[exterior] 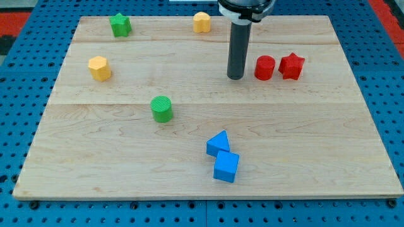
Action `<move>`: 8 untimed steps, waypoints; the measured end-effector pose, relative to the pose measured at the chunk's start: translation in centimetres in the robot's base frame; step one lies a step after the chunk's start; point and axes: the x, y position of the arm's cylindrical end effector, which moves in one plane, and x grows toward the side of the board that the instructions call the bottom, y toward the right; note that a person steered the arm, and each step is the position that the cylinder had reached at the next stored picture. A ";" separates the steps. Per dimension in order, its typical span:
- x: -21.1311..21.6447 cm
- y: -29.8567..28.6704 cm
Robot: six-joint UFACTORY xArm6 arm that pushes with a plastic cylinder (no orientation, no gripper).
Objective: Push the red circle into the red star
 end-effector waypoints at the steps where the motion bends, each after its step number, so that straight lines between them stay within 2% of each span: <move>1: -1.0 0.7; 3: -0.9 2.6; 4: -0.8 6.4; 5: 0.4 5.9; 6: 2.2 1.7; 7: 2.0 -2.5; 8: 0.0 -4.5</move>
